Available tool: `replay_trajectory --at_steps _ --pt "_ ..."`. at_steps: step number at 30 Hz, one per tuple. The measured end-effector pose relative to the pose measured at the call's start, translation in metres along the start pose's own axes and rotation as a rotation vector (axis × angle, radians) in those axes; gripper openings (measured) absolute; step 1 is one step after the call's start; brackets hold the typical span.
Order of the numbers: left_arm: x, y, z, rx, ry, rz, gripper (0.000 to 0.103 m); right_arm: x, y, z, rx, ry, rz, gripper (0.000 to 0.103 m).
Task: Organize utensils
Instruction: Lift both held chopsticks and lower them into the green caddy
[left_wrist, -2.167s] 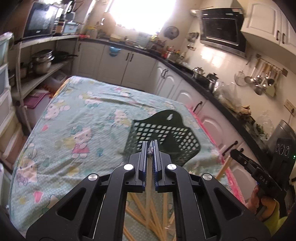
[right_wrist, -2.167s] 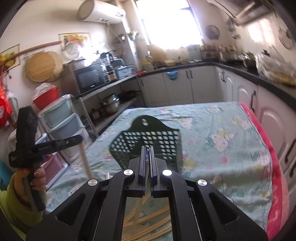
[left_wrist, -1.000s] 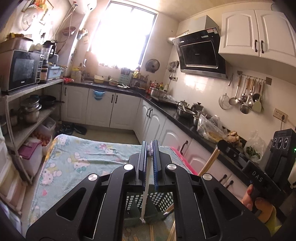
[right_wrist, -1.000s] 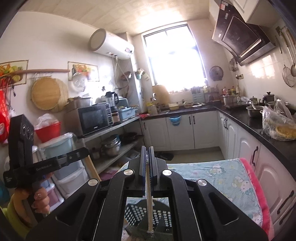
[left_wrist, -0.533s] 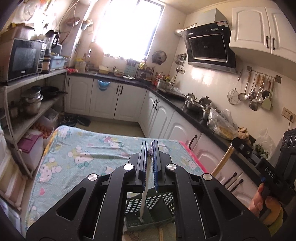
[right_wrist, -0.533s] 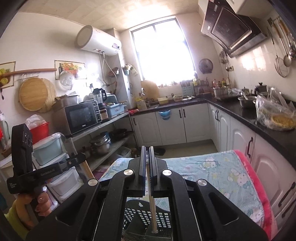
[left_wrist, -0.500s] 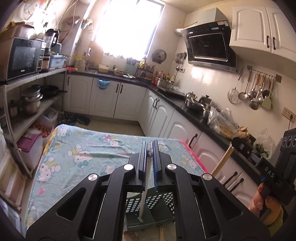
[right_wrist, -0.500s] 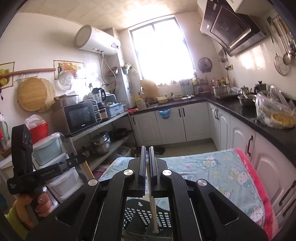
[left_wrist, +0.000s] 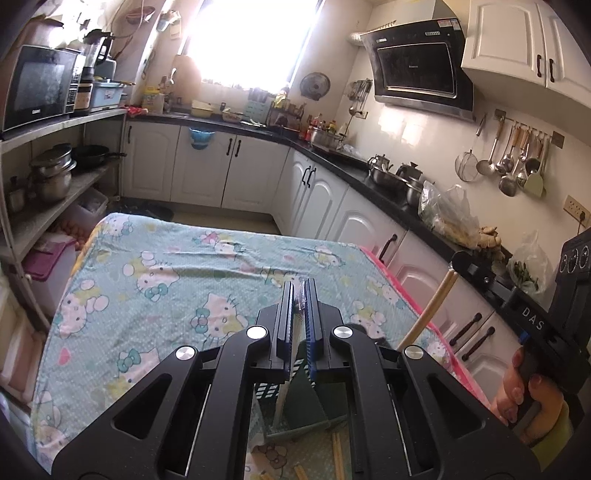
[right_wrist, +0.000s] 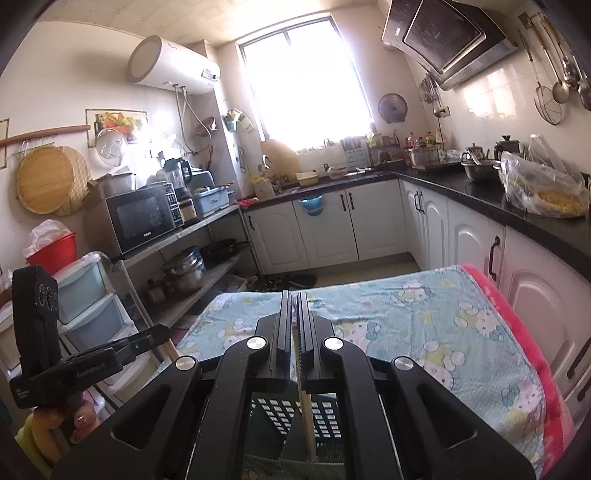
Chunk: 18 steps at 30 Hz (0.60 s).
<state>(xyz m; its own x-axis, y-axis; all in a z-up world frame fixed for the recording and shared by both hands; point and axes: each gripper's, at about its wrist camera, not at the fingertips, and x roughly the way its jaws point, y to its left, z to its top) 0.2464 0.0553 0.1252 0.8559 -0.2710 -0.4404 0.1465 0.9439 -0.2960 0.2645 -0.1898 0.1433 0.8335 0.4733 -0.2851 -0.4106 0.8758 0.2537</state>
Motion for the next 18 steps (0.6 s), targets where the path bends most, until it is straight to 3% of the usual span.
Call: replay_trajectory --at_steps 6,18 --pt "-0.001 -0.002 -0.012 0.05 -0.017 0.058 0.003 -0.002 -0.011 -0.015 0.064 0.009 0.003 0.003" --pt "-0.002 0.0 -0.025 0.056 -0.01 0.098 0.003 0.0 -0.02 -0.02 0.067 0.038 -0.003 0.004"
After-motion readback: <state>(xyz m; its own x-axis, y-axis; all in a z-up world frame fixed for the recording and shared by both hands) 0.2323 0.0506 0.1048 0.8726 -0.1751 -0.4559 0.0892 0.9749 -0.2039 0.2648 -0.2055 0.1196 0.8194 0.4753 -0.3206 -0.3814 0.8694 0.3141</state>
